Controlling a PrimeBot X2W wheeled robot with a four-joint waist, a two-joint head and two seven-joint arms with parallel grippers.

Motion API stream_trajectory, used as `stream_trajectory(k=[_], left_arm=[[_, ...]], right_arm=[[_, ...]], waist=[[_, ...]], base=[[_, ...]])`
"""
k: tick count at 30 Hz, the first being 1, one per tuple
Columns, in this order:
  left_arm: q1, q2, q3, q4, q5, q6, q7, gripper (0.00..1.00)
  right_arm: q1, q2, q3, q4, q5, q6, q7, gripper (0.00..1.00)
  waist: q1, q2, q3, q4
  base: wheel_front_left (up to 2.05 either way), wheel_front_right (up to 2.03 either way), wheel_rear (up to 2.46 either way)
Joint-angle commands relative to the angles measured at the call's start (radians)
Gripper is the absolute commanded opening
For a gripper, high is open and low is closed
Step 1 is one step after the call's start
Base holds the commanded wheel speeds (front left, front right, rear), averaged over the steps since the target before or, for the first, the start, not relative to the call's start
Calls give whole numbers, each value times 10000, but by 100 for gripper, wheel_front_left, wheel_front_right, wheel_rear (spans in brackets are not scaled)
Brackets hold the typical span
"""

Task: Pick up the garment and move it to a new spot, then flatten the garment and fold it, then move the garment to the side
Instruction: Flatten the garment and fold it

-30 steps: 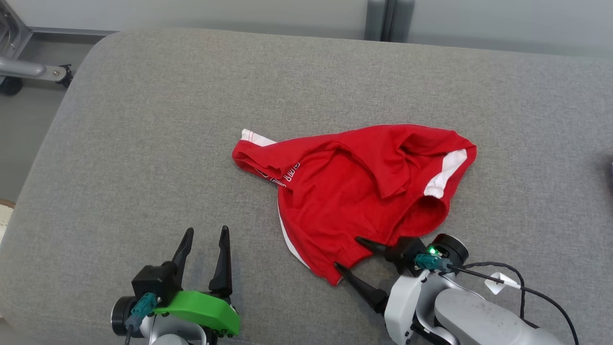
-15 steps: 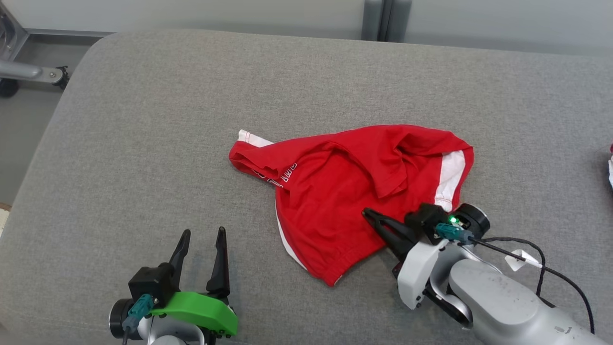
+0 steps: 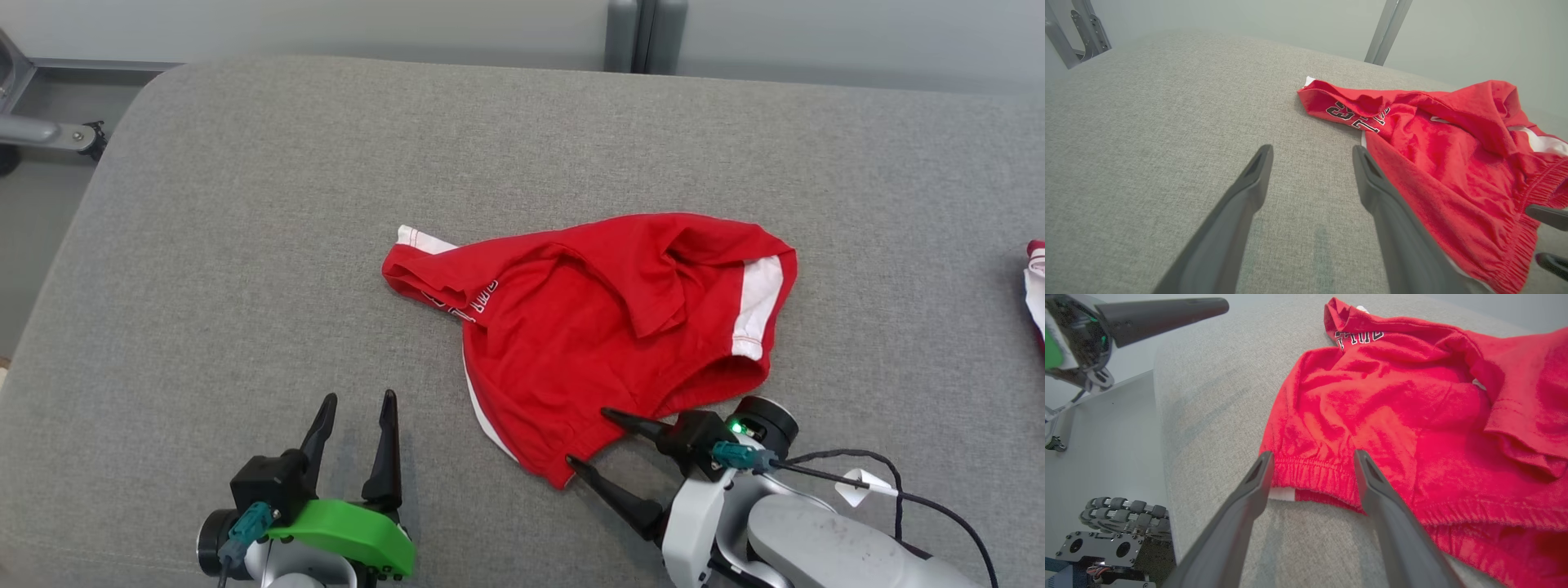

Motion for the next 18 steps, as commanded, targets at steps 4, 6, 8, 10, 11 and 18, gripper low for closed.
stream_trajectory(k=[4,6,8,10,11,18], left_arm=[[-53,21,-97,64,-61,-24,-26,100],[-47,21,-103,73,-74,-10,-26,100],[4,22,-66,99,-60,0,-28,100],[84,19,-28,121,-26,-17,-26,100],[124,21,-2,139,-29,-17,-26,100],[232,21,41,80,-46,3,-26,100]], right_arm=[[-438,236,15,675,-110,-14,-22,100],[-513,425,-27,1041,-196,-14,-24,100],[-604,569,-51,1466,-299,-14,-22,100],[-723,730,-24,1933,-363,-14,-21,100],[-755,826,37,2155,-385,-14,27,73],[-1001,1079,-259,2862,-295,-15,-7,0]], waist=[[0,-1,23,183],[0,-1,22,288],[0,-1,6,384],[0,-1,-11,464],[0,-1,-22,494],[0,-1,-103,531]], base=[[0,0,0],[0,0,0],[0,0,0],[0,0,0],[0,0,0],[0,0,0]])
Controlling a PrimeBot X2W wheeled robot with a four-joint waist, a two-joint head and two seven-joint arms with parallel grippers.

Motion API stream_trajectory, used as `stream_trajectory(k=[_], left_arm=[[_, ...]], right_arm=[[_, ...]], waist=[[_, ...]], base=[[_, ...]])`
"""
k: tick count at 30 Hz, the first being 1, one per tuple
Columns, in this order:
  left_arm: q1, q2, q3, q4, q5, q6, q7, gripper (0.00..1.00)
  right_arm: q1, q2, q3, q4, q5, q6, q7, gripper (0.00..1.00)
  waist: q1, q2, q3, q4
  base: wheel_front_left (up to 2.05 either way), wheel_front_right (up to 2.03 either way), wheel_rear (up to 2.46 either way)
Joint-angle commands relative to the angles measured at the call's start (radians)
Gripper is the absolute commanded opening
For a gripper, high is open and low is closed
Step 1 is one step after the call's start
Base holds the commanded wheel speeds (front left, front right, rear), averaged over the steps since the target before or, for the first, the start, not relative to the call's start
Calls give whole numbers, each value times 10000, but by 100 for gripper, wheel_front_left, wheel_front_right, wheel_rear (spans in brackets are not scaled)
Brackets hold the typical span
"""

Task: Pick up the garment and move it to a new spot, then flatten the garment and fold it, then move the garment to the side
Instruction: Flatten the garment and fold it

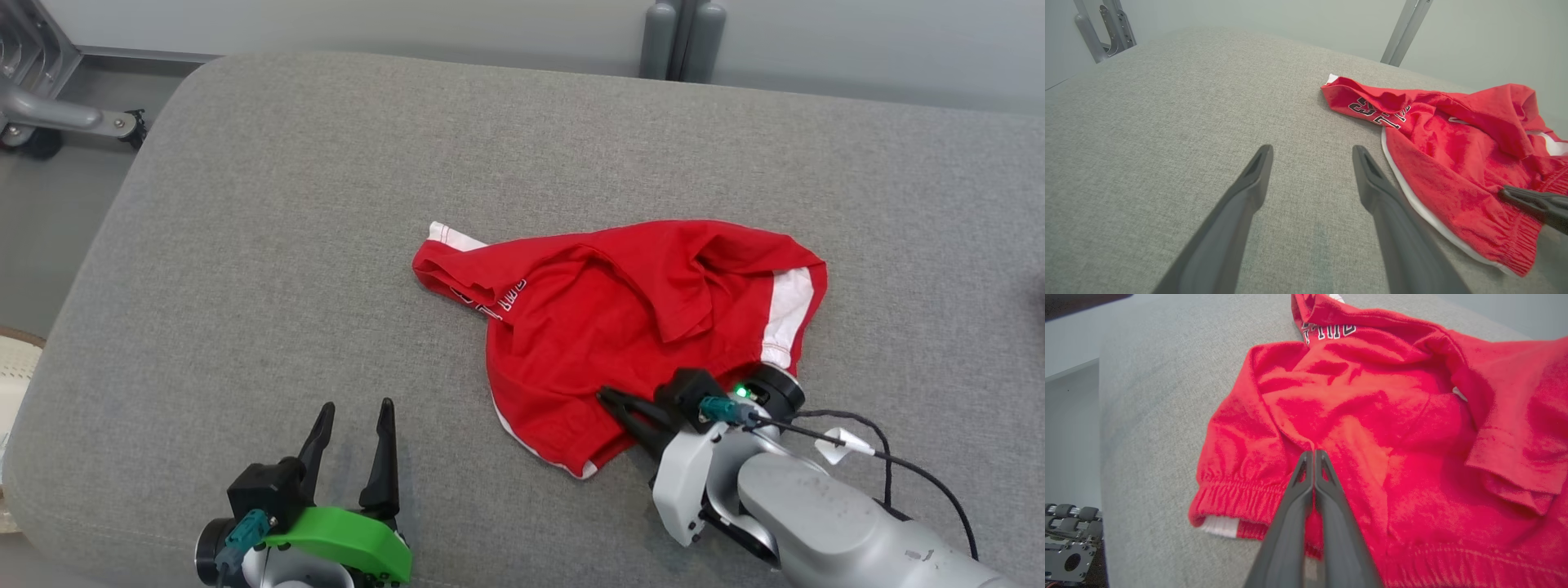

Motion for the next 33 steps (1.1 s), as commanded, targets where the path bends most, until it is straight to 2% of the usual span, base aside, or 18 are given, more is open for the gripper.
stream_trajectory(k=[1,7,12,16,18,19,21,25,28,29,33], left_arm=[[109,19,20,-52,7,39,-26,100],[137,21,28,-128,-59,49,-28,100],[-54,21,-71,-192,-91,20,-26,100],[-239,21,-154,-158,-95,-36,-26,100],[-381,21,-279,-84,-86,-106,-26,100],[-442,21,-340,-61,-53,-111,-28,100],[-585,21,-431,-15,22,-175,-26,100],[-739,21,-450,-46,133,-196,-26,100],[-773,21,-420,-99,205,-251,-26,100],[-773,21,-420,-99,205,-251,-26,100],[-675,24,-400,-124,223,-293,-28,100]], right_arm=[[-153,-109,-188,-62,39,-15,-30,0],[-110,-704,-1222,-737,-117,-15,-35,0],[-282,-1381,-2651,-865,-144,-16,-35,0],[-593,-1835,-3125,-98,-409,-15,-33,0],[-932,-2079,-3276,853,-481,-16,105,0],[-997,-2075,-3332,1219,-446,-16,150,4],[-1207,-2099,-3537,1880,-507,-16,119,100],[-1438,-1811,-4395,2056,-521,-15,-27,100],[-917,-1754,-5222,987,-797,-16,-33,100],[-917,-1754,-5222,987,-797,-16,-33,100],[369,-1245,-5554,-1075,-748,-10,-35,100]], waist=[[0,0,-17,-50],[0,0,-55,-417],[0,0,-7,-580],[0,0,144,-597],[0,0,288,-547],[0,0,315,-536],[0,0,337,-532],[0,0,215,-737],[0,0,66,-1052],[0,0,66,-1052],[0,0,-203,-1501]], base=[[0,0,0],[0,0,0],[0,0,0],[0,0,0],[0,0,0],[0,0,0],[0,0,0],[0,0,0],[0,0,0],[0,0,0],[0,0,0]])
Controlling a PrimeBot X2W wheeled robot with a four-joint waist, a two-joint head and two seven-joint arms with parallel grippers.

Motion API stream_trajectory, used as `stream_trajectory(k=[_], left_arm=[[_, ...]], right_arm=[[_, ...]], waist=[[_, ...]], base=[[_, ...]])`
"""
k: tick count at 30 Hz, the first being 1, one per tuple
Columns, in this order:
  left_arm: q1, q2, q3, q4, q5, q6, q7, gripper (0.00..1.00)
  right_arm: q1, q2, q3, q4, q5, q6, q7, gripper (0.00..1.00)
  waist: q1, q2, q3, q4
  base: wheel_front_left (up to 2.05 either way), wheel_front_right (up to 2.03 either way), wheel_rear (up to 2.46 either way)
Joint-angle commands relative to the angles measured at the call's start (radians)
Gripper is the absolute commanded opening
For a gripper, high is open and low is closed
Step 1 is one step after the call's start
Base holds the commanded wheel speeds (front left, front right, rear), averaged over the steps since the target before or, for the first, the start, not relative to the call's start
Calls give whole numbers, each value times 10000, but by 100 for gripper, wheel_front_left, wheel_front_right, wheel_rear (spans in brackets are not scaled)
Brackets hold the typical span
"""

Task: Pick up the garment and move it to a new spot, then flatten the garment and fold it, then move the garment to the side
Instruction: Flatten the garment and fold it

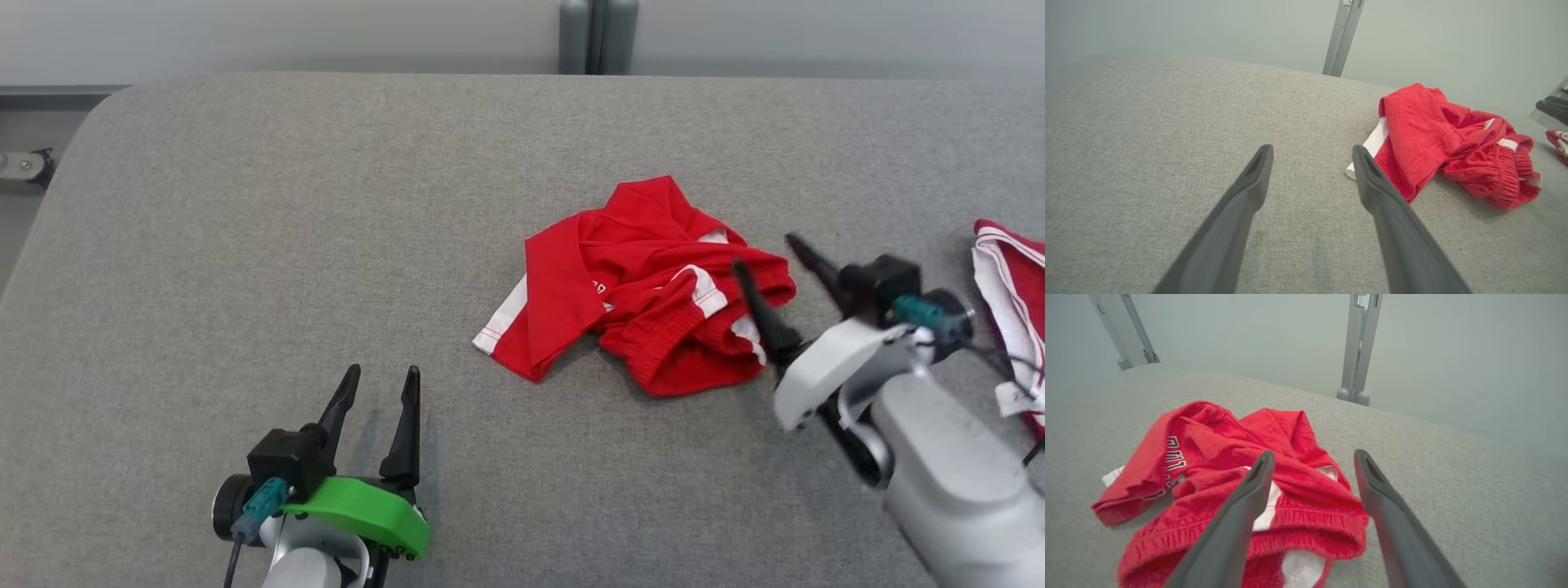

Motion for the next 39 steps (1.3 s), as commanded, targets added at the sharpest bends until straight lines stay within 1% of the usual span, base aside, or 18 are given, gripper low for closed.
stream_trajectory(k=[1,3,6,9,11,13,19,22,23,24,25,27,29,32,36,39], left_arm=[[1,28,44,-15,51,-56,-28,100],[57,26,37,10,71,-72,-26,100],[72,29,-3,38,55,-111,-26,100],[77,28,-85,60,40,-115,-26,100],[31,31,-170,112,3,-143,-28,100],[-21,29,-254,126,-28,-140,-26,100],[66,28,-435,160,-54,-115,-26,100],[137,26,-458,157,-88,-107,-26,100],[137,26,-458,146,-96,-96,-26,100],[140,26,-473,133,-114,-81,-26,100],[147,26,-481,119,-135,-63,-26,100],[157,26,-454,100,-158,-55,-26,100],[132,26,-440,98,-167,-73,-26,100],[140,26,-396,50,-199,-104,-28,100],[21,28,-476,-29,-209,-217,-26,100],[-119,28,-575,-58,-237,-271,-26,100]], right_arm=[[212,16,154,-193,88,-4,-24,100],[919,43,623,-973,432,-10,-23,100],[1558,14,1562,-1733,1022,-10,-24,100],[1709,-51,2444,-1790,1464,-10,-25,100],[1529,4,2836,-1576,1609,-9,-25,100],[1283,102,2974,-1271,1712,-9,-25,100],[694,478,2911,-138,1168,-9,-26,100],[410,806,3126,514,1027,-7,-26,100],[324,869,3194,687,1026,-9,-26,44],[256,865,3319,850,958,-9,-26,5],[206,875,3417,952,953,-9,-26,0],[169,800,3556,1029,977,-9,-26,0],[255,564,3507,971,1038,-10,-26,0],[764,87,3331,742,1249,-9,-25,0],[1267,-825,3403,373,1453,-9,-23,0],[1469,-1379,3348,308,1689,-10,-14,0]], waist=[[0,0,-282,-378],[0,0,-342,-557],[0,0,-369,-699],[0,0,-319,-697],[0,0,-248,-578],[0,0,-173,-389],[0,0,-76,277],[0,0,-48,483],[0,0,-40,516],[0,0,-31,540],[0,0,-21,552],[0,0,-9,489],[0,0,-31,341],[0,0,-101,25],[0,0,-147,-473],[0,0,-148,-802]], base=[[0,0,0],[0,0,0],[0,0,0],[0,0,0],[0,0,0],[0,0,0],[0,0,0],[0,0,0],[0,0,0],[0,0,0],[0,0,0],[0,0,0],[0,0,0],[0,0,0],[0,0,0],[0,0,0]])
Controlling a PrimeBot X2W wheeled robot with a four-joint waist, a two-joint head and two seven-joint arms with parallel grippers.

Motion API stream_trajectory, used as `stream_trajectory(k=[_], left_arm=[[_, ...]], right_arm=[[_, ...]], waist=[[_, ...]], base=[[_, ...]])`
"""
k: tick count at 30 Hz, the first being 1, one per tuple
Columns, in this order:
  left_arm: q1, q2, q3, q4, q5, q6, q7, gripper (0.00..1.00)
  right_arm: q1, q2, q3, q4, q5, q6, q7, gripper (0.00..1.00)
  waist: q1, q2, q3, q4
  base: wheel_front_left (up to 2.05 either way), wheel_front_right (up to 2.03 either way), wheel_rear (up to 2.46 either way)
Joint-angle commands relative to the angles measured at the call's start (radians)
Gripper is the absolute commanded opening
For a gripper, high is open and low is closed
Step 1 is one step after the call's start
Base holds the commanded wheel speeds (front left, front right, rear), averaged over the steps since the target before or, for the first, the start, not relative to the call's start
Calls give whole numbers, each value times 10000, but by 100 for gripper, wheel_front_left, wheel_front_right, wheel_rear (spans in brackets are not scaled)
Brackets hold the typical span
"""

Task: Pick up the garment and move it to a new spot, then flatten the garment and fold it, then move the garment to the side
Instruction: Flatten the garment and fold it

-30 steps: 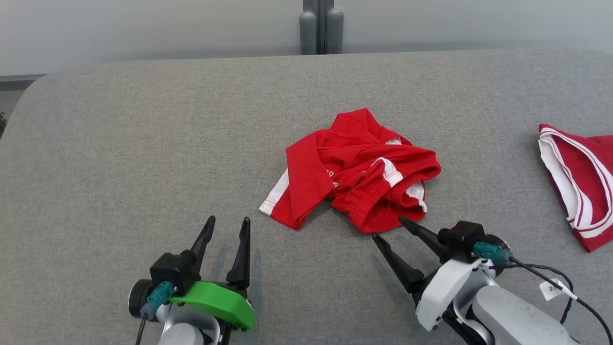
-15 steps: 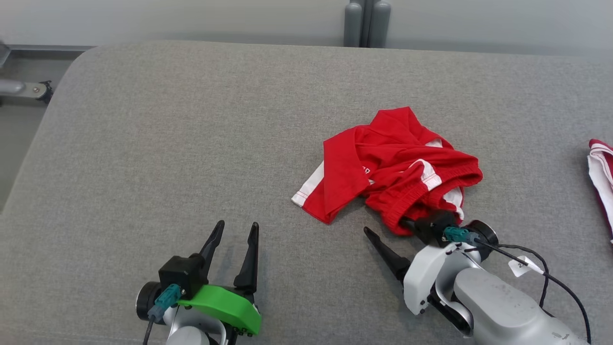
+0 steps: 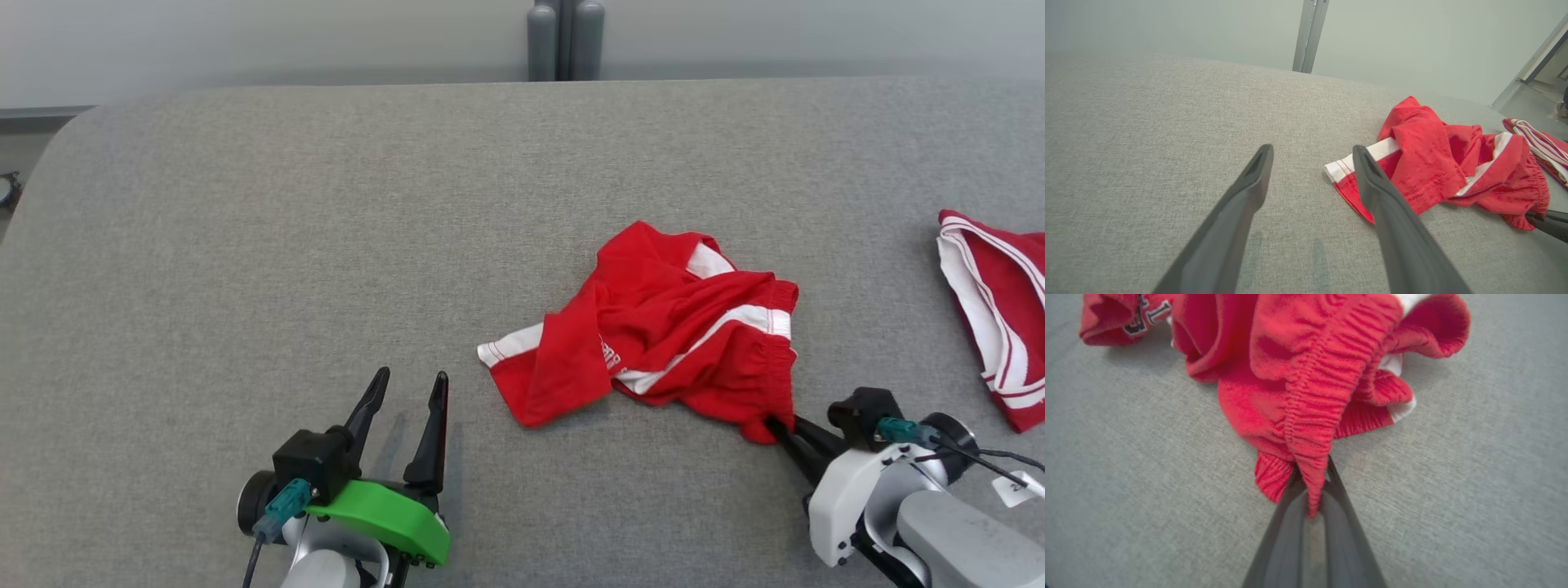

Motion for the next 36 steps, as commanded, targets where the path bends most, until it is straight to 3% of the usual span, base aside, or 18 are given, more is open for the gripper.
stream_trajectory(k=[1,5,6,7,15,23,27,35,36], left_arm=[[-158,28,-38,-43,-39,-54,-28,100],[-364,28,-219,-11,-43,-138,-28,100],[-387,28,-294,-1,-70,-171,-28,100],[-413,28,-381,16,-102,-188,-28,100],[-338,32,-1240,93,-256,-413,-28,100],[-732,32,-3243,205,-1171,-504,-30,100],[-1176,43,-4281,905,-1327,-502,-28,100],[-1529,29,-4121,1610,-1266,-501,-28,100],[-1568,31,-4132,1599,-1260,-501,-28,93]], right_arm=[[179,-245,-60,59,94,-18,3,0],[188,-602,-362,197,225,-18,3,0],[150,-643,-554,200,228,-18,1,22],[144,-631,-682,151,260,-18,3,100],[463,-512,-2289,-963,-315,-18,-8,100],[1195,130,-4575,-2507,-1746,-17,-10,100],[1305,545,-4920,-2796,-2222,-17,-10,100],[1336,922,-5105,-3000,-2477,-17,-10,100],[1353,938,-5148,-3004,-2448,-17,-10,100]], waist=[[0,0,-57,-439],[0,0,-6,-772],[0,0,15,-834],[0,0,29,-886],[0,0,19,-1094],[0,0,13,-1189],[0,0,80,-1351],[0,0,152,-1808],[0,0,165,-1837]], base=[[0,0,0],[0,0,0],[0,0,0],[0,0,0],[0,0,0],[0,0,0],[0,0,0],[0,0,0],[0,0,0]])
